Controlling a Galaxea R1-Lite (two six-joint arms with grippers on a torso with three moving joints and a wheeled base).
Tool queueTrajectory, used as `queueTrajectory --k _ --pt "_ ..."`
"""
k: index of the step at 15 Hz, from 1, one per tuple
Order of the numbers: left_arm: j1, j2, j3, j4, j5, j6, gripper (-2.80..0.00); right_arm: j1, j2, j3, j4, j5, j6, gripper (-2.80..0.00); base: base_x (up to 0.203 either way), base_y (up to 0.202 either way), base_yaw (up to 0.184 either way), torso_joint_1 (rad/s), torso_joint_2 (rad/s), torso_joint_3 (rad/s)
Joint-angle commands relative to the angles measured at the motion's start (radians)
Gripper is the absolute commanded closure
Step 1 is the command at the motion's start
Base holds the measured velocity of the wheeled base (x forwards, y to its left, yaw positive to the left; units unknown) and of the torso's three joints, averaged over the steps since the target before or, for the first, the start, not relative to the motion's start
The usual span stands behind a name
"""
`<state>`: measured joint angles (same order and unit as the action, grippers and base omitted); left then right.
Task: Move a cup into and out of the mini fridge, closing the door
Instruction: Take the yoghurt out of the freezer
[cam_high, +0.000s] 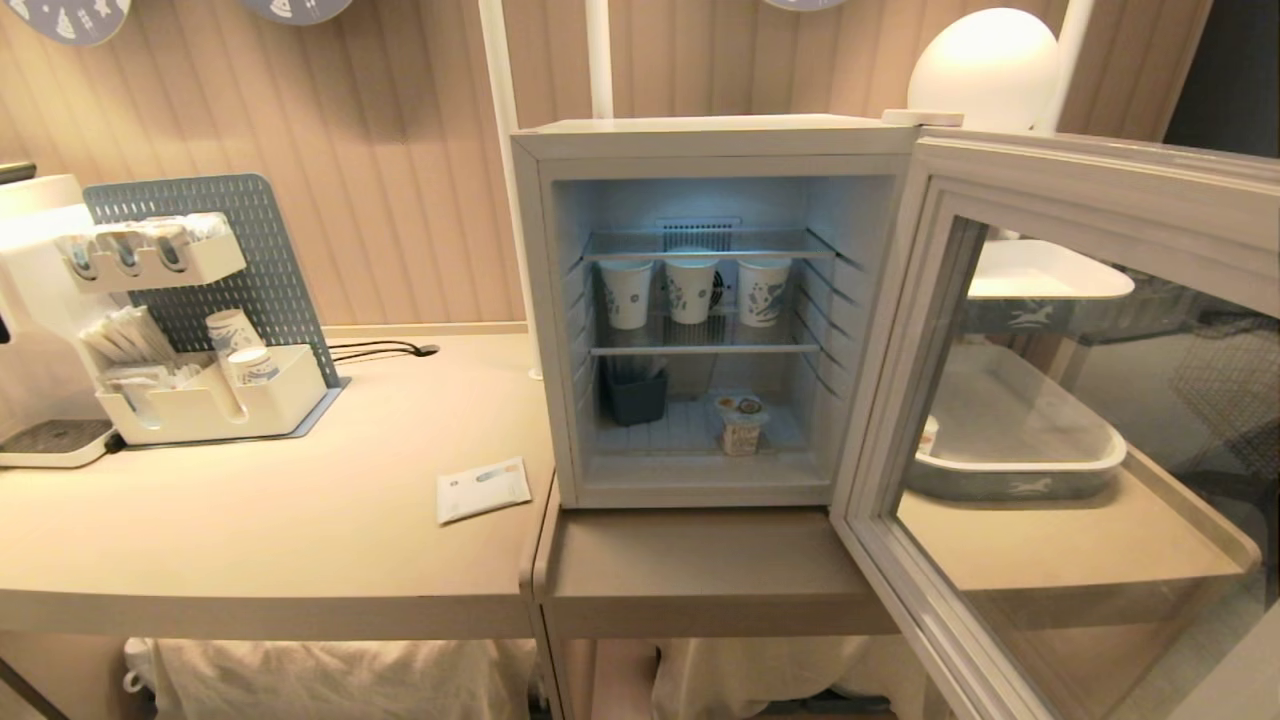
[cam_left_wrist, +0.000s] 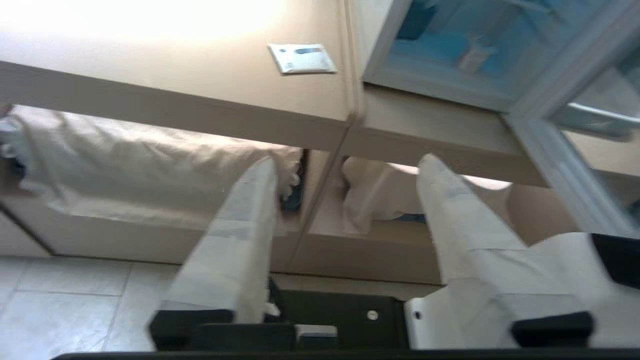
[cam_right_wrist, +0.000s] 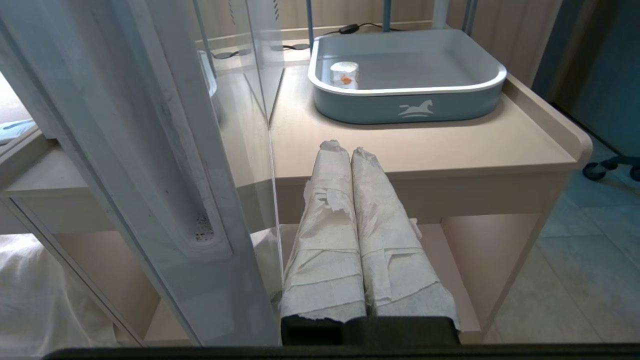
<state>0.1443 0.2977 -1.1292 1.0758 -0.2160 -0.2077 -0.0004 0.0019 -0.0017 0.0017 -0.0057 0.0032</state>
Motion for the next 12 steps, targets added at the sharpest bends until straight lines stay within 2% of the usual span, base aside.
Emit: queueTrajectory --k 1,3,5,8,9,10,12 --pt "0.003 -0.02 0.053 -0.045 0.008 0.034 0.0 -0.001 0.001 0.0 0.001 0.0 0.0 0.0 0.0 0.0 0.0 0.0 0.0 0.0" --pt "0.003 -0.02 0.148 -0.175 0.012 0.115 0.0 -0.001 0.001 -0.001 0.003 0.0 0.0 0.0 0.0 0.0 0.0 0.0 0.0 0.0" --pt "0.003 -0.02 0.295 -0.312 0.054 0.18 0.0 -0.001 0.001 0.0 0.003 0.0 0.0 0.0 0.0 0.0 0.0 0.0 0.0 0.0" --pt "0.003 -0.021 0.51 -0.605 0.086 0.239 0.0 -0.001 0.001 -0.001 0.006 0.0 0.0 0.0 0.0 0.0 0.0 0.0 0.0 0.0" --pt "0.003 -0.021 0.532 -0.647 0.074 0.248 0.0 -0.001 0.001 -0.001 0.006 0.0 0.0 0.0 0.0 0.0 0.0 0.0 0.0 0.0" --pt "0.001 -0.021 0.524 -0.625 0.06 0.25 0.0 -0.001 0.001 -0.001 0.006 0.0 0.0 0.0 0.0 0.0 0.0 0.0 0.0 0.0" --pt "-0.091 -0.028 0.515 -0.628 0.052 0.245 0.0 -0.001 0.001 -0.003 0.009 0.0 -0.002 0.0 0.0 0.0 0.0 0.0 0.0 0.0"
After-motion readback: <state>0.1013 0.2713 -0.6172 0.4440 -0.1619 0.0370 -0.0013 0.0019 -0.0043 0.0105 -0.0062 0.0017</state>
